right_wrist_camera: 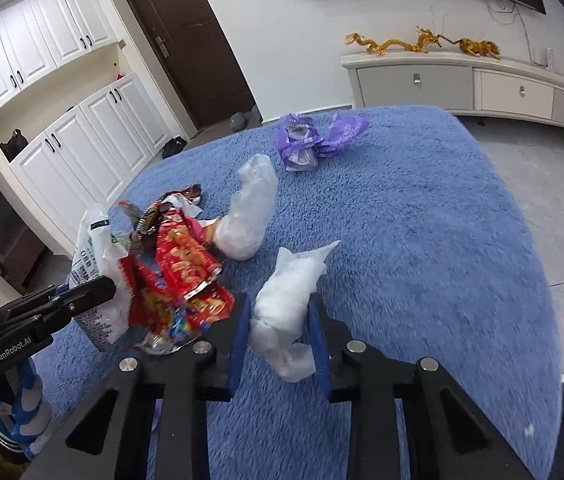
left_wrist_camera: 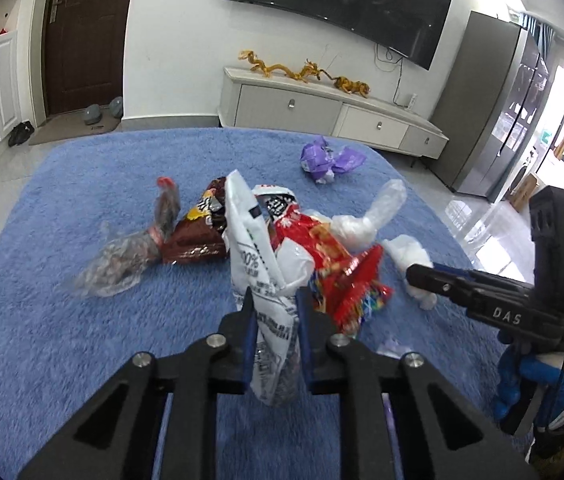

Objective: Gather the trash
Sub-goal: 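Grasp the white printed plastic bag with the left tool while the right grasps a white bag, then carry both bags over the trash bin and open both tools to drop them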

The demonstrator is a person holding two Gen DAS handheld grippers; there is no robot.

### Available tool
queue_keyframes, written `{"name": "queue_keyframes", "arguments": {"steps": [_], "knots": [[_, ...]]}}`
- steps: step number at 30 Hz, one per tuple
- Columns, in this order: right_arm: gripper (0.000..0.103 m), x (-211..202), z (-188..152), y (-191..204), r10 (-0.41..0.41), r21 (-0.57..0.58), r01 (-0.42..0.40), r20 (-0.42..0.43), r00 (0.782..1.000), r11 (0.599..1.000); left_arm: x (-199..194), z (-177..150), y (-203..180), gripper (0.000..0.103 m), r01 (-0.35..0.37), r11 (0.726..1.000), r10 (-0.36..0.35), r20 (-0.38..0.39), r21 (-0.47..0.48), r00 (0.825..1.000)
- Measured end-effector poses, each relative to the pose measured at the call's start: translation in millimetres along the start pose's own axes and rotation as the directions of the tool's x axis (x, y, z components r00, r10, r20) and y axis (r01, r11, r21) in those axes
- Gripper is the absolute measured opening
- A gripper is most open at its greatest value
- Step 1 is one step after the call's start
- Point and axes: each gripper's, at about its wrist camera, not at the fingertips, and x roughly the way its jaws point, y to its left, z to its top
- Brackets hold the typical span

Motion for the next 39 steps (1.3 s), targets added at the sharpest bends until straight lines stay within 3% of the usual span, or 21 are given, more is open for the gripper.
{"name": "queue_keyframes", "arguments": {"steps": [10, 20, 30, 39], "knots": [[0.027, -80, -10, 38, -0.008, -0.031, 0.012, 0.122, 0.993, 0.999, -85, -13, -10, 0.016, -0.036, 0.999, 0.034, 0.109, 0.015, 0.993], [0.027, -160, -34, 84, -0.025, -0.099, 0.052, 0.254, 0.967, 0.994, -165, -29, -68, 0.016, -0.177, 0.977, 0.142, 0.247, 0.123, 0.958], [0.026, -218, -59, 99, -0.035, -0.121, 0.083, 0.352, 0.935, 0.989, -198, -52, -116, 0.017, -0.214, 0.954, 0.143, 0.309, 0.21, 0.94], [0.027, -251, -72, 82, -0.071, -0.09, 0.12, 0.429, 0.901, 0.989, -201, -52, -155, 0.017, -0.239, 0.927, 0.135, 0.339, 0.288, 0.931]]}}
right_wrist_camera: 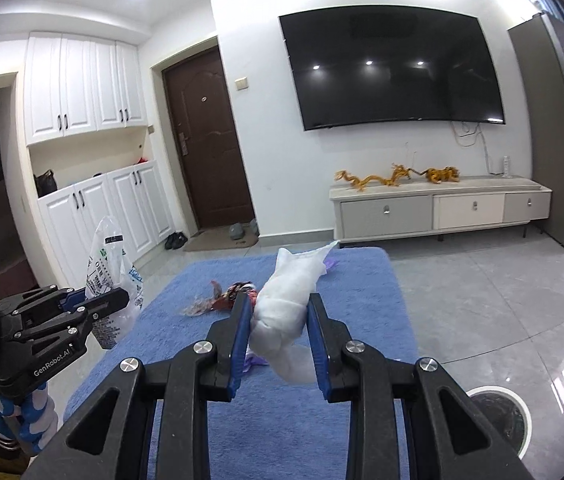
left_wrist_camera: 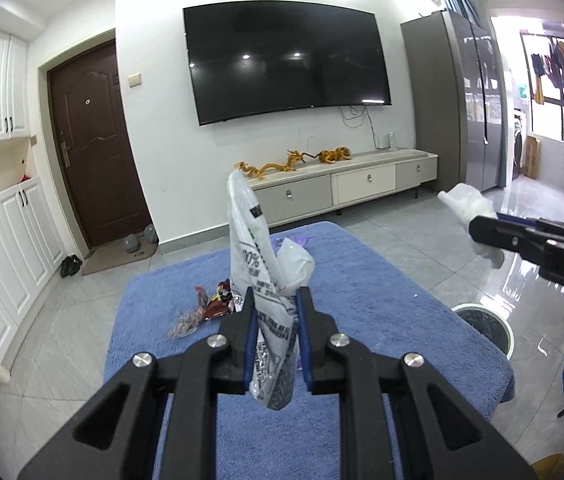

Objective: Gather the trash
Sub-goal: 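Carry both bags over the trash bin and open both tools to drop them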

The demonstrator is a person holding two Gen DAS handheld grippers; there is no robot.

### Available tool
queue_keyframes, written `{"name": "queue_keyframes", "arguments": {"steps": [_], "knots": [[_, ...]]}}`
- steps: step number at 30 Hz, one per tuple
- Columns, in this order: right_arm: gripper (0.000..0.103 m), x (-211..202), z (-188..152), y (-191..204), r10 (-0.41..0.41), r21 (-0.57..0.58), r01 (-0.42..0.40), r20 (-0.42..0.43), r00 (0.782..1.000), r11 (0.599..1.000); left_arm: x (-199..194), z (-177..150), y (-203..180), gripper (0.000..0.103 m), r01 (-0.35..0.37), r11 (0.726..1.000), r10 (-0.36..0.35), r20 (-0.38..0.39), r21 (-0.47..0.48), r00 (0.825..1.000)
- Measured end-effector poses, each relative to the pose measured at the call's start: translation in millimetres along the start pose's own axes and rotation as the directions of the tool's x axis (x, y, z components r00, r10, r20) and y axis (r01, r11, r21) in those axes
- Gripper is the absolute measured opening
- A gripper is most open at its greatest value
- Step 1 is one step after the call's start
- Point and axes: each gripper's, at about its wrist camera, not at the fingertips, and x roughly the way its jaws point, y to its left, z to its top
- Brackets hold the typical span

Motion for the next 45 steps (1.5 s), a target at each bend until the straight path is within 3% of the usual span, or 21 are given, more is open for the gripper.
{"name": "queue_keyframes", "arguments": {"steps": [8, 15, 19, 23, 29, 33, 35, 40, 43, 45], "knots": [[0.027, -8, -4, -35, -0.085, 0.031, 0.084, 0.03, 0.996, 0.996, 23, 9, -35, 0.017, 0.019, 0.997, -0.017, -0.03, 0.073, 0.999], [0.027, -10, -19, -96, -0.172, 0.15, 0.166, 0.024, 0.985, 0.975, 57, 22, -81, 0.017, 0.081, 0.985, -0.069, -0.082, 0.153, 0.994], [0.027, -15, -36, -137, -0.236, 0.221, 0.23, -0.001, 0.972, 0.948, 83, 28, -118, 0.017, 0.148, 0.971, -0.125, -0.132, 0.188, 0.983], [0.027, -22, -56, -182, -0.318, 0.288, 0.318, -0.049, 0.947, 0.903, 114, 32, -160, 0.017, 0.236, 0.948, -0.195, -0.198, 0.212, 0.961], [0.027, -26, -95, -243, -0.388, 0.38, 0.417, -0.154, 0.909, 0.826, 162, 27, -227, 0.017, 0.384, 0.901, -0.312, -0.316, 0.2, 0.896], [0.027, -23, -122, -273, -0.406, 0.42, 0.464, -0.226, 0.886, 0.78, 189, 22, -267, 0.018, 0.446, 0.872, -0.351, -0.374, 0.204, 0.858], [0.027, -17, -134, -287, -0.404, 0.431, 0.482, -0.264, 0.876, 0.763, 203, 19, -287, 0.019, 0.484, 0.853, -0.378, -0.407, 0.195, 0.831], [0.027, 1, -152, -309, -0.397, 0.438, 0.513, -0.334, 0.855, 0.738, 230, 14, -326, 0.019, 0.55, 0.818, -0.431, -0.457, 0.166, 0.778], [0.028, 10, -162, -322, -0.393, 0.436, 0.532, -0.371, 0.841, 0.726, 246, 13, -344, 0.019, 0.593, 0.797, -0.475, -0.486, 0.115, 0.733], [0.035, 17, -165, -329, -0.397, 0.43, 0.547, -0.393, 0.829, 0.718, 254, 12, -352, 0.021, 0.615, 0.784, -0.501, -0.5, 0.082, 0.706]]}}
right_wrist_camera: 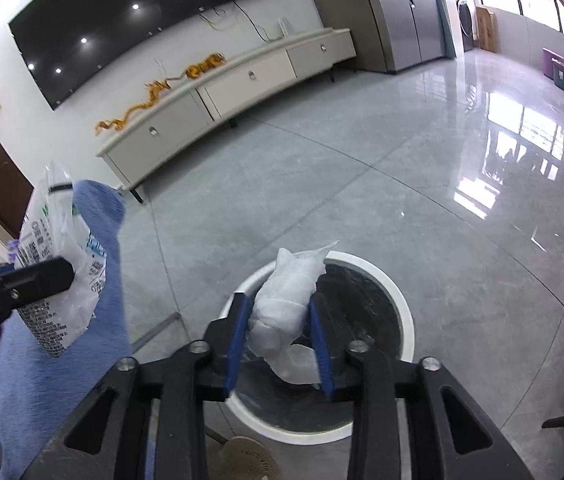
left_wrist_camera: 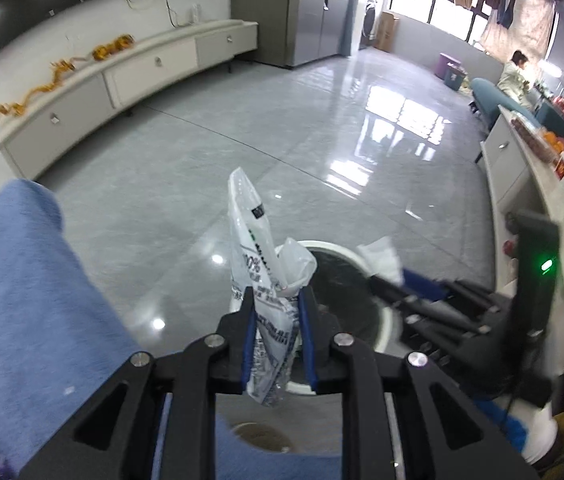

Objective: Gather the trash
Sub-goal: 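Carry both bags over the trash bin and open both tools to drop them, then move both tools back over the remaining trash on the rug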

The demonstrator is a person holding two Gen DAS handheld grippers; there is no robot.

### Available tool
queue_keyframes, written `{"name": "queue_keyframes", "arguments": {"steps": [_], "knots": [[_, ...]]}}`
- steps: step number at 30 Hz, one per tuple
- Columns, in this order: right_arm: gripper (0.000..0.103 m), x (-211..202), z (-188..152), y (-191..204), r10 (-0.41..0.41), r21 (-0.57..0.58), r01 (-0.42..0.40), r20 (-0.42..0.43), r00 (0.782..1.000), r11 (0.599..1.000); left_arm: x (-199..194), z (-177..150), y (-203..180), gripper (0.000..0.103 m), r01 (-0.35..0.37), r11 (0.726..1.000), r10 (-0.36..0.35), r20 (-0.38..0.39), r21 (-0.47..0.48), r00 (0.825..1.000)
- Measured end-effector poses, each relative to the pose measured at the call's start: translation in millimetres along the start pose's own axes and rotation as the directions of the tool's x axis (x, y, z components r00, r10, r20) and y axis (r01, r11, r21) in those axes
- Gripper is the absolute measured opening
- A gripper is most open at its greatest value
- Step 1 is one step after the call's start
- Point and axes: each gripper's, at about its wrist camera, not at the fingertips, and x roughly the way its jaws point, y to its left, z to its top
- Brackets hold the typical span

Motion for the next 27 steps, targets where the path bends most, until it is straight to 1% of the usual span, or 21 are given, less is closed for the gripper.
{"name": "queue_keyframes", "arguments": {"steps": [1, 2, 4, 6, 10, 13, 16, 20, 22, 23, 25, 27], "knots": [[0.045, 2, -1, -3, -0.011, 0.003, 0.011, -0.004, 1.0, 1.0, 5, 4, -1, 0.023, 0.021, 1.0, -0.021, -0.004, -0.008, 1.0], [0.053, 6, 2, -2, -0.018, 0.009, 0.018, -0.008, 1.0, 1.0, 9, 6, -2, 0.032, 0.037, 0.999, -0.037, -0.006, -0.017, 0.999], [0.055, 8, 1, -4, -0.026, 0.015, 0.026, -0.016, 1.0, 1.0, 14, 10, 0, 0.044, 0.055, 0.998, -0.055, 0.0, -0.034, 0.998], [0.055, 9, -2, -6, -0.036, 0.019, 0.036, -0.024, 0.999, 0.999, 15, 12, 0, 0.044, 0.072, 0.996, -0.072, 0.005, -0.046, 0.997], [0.056, 4, -2, -8, -0.043, 0.037, 0.044, -0.023, 0.999, 0.998, 12, 13, 3, 0.044, 0.061, 0.997, -0.06, 0.011, -0.057, 0.998], [0.056, -6, -3, -6, -0.044, 0.044, 0.044, -0.009, 0.999, 0.998, -1, 9, 4, 0.044, 0.034, 0.998, -0.032, 0.033, -0.052, 0.999], [0.056, -14, 1, -1, -0.04, 0.037, 0.04, 0.011, 0.999, 0.999, -17, 5, 5, 0.044, -0.024, 0.999, 0.027, 0.063, -0.046, 0.998], [0.056, -39, 3, 13, -0.023, 0.012, 0.023, 0.061, 0.998, 1.0, -50, -7, 9, 0.044, -0.088, 0.994, 0.095, 0.122, -0.065, 0.988], [0.056, -51, 5, 20, -0.016, 0.002, 0.016, 0.084, 0.996, 1.0, -68, -13, 11, 0.044, -0.123, 0.99, 0.134, 0.158, -0.074, 0.978], [0.056, -61, 5, 26, -0.009, -0.007, 0.01, 0.103, 0.995, 1.0, -81, -18, 12, 0.044, -0.144, 0.986, 0.157, 0.184, -0.081, 0.97], [0.056, -73, 7, 34, -0.002, -0.018, 0.004, 0.127, 0.992, 1.0, -97, -24, 15, 0.044, -0.163, 0.982, 0.179, 0.212, -0.091, 0.961], [0.056, -89, 7, 44, 0.011, -0.036, -0.006, 0.156, 0.988, 0.999, -116, -32, 17, 0.044, -0.187, 0.976, 0.208, 0.245, -0.108, 0.947]]}}
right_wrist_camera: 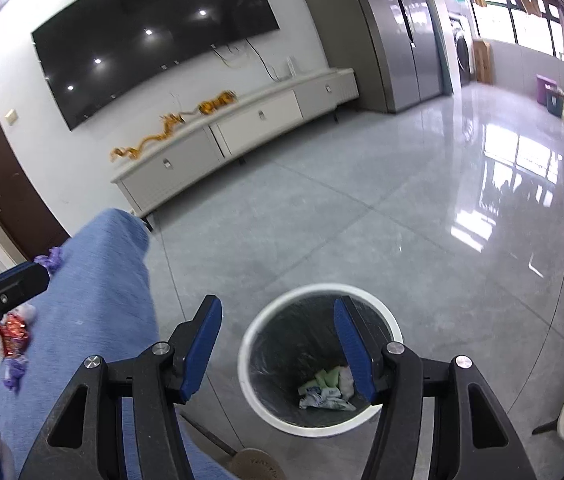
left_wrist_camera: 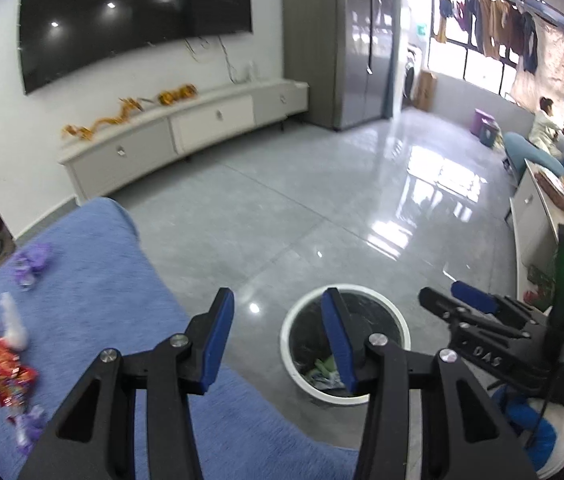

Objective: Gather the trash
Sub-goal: 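Move both tools back over the remaining trash on the rug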

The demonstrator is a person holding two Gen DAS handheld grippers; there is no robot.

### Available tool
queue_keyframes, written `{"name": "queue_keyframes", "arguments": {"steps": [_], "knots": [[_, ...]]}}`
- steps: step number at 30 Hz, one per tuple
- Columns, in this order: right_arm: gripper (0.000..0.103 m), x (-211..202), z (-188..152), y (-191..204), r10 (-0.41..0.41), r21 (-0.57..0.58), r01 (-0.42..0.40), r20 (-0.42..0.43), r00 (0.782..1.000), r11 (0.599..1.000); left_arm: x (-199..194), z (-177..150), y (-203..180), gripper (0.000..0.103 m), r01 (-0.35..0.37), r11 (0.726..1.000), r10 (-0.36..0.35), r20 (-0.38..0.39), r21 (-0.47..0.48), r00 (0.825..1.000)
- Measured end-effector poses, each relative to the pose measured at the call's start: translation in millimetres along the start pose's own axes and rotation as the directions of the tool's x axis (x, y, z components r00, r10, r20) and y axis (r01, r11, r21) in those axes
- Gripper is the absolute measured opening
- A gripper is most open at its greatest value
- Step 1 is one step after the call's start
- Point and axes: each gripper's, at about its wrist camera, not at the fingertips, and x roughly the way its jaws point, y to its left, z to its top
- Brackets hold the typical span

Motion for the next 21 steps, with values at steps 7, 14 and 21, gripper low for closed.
{"name": "queue_keyframes", "arguments": {"steps": [7, 14, 21], "knots": [[0.056, -48, 9, 43, 0.046, -0.079, -0.04, 0.084, 0.995, 0.996, -68, -15, 27, 0.044, -0.103, 0.993, 0.108, 0.112, -0.05, 0.988], [0.056, -94, 18, 91, 0.105, -0.175, -0.074, 0.173, 0.979, 0.982, -123, -29, 56, 0.044, -0.191, 0.978, 0.203, 0.179, -0.087, 0.963], [0.056, -130, 18, 127, 0.149, -0.249, -0.087, 0.24, 0.959, 0.964, -169, -46, 86, 0.044, -0.24, 0.96, 0.269, 0.234, -0.142, 0.934]]}}
